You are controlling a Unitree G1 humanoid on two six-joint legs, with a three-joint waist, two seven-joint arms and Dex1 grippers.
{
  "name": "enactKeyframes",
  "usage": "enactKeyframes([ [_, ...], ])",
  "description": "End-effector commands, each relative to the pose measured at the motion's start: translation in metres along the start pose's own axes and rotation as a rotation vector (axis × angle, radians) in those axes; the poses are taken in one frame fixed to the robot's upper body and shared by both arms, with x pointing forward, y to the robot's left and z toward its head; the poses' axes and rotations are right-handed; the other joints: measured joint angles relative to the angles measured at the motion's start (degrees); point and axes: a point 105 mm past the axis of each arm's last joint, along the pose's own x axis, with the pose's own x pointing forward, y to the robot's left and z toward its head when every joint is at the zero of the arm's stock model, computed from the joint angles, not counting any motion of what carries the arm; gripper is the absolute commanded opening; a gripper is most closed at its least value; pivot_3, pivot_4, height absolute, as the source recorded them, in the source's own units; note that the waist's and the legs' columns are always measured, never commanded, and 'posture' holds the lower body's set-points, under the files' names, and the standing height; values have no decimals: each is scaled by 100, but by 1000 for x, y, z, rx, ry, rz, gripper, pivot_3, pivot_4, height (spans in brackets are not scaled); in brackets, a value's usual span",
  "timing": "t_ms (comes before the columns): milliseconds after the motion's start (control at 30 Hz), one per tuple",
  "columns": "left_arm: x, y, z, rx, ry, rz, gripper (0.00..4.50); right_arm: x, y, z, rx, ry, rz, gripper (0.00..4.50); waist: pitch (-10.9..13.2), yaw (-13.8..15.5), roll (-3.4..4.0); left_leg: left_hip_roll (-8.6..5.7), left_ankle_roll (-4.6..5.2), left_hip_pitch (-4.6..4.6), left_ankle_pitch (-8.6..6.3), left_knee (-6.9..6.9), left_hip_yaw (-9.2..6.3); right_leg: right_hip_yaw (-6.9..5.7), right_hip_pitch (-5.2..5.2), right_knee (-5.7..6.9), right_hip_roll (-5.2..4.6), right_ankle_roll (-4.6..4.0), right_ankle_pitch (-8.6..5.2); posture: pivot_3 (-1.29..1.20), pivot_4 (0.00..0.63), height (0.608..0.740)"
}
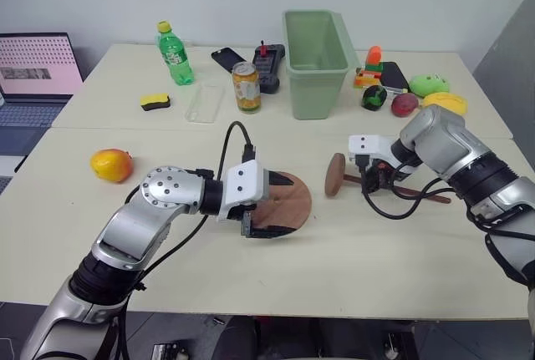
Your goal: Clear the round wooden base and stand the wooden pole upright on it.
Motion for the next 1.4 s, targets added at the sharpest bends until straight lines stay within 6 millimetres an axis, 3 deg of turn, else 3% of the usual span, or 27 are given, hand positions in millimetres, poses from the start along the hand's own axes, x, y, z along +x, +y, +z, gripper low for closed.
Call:
enactKeyframes([
  [33, 0, 0, 4, 42, -9, -6, 4500, -13, -6, 7, 4, -42, -32, 244, 0, 0, 0, 0, 0, 0, 0, 0, 0, 0, 0, 1, 0, 0, 0, 0, 150, 740],
  [200, -10, 5, 2, 28, 0, 11, 4500, -43, -10, 33, 14, -225, -88, 243, 2, 1, 4, -1, 0, 0, 0, 0, 0, 1, -2, 1, -1, 0, 0, 0, 150, 740],
  [300, -24, 11, -4, 2, 28, 55, 4500, -92, -1, 67, -10, -495, -158, 243, 17, -1, 16, 1, 0, -2, 0, 0, 0, 1, -4, 3, -2, 0, 0, 0, 150, 740],
  [400, -53, 18, -15, -53, 67, 141, 4500, -139, 28, 101, -115, -895, -232, 243, 17, -12, 19, 8, 0, -36, 0, 2, -3, -2, -38, 11, -1, 0, 0, 0, 150, 740],
  [500, -77, 15, -29, -74, 142, 180, 4500, -162, 62, 119, -177, -1239, -233, 243, 12, -24, 14, 18, -6, -53, 3, -3, -15, -9, -51, 10, 4, 0, 0, 0, 150, 740],
  [600, -90, 9, -35, -90, 176, 182, 4500, -157, 77, 126, -153, -1370, -264, 243, 16, -5, 20, 13, -5, -67, 3, 3, -7, -7, -74, 33, 1, 0, 0, 0, 150, 740],
  [733, -101, 0, -42, -78, 242, 144, 4500, -118, 99, 144, -67, -1510, -225, 243, 10, 18, 10, -4, -6, -76, 5, 13, -4, -3, -87, 50, -10, 0, 0, 0, 150, 740],
  [867, -98, -1, -42, -64, 250, 129, 4500, -95, 99, 153, -15, -1544, -228, 243, 21, -5, 29, -8, -12, -72, 9, 13, 12, 10, -101, 80, 1, 0, 0, 0, 150, 740],
  [1400, -89, 2, -33, -49, 223, 121, 4500, -62, 90, 163, -49, -1483, -263, 243, 18, -32, 24, 3, -15, -66, 11, 13, 4, 3, -99, 83, 12, 0, -1, 0, 150, 740],
])
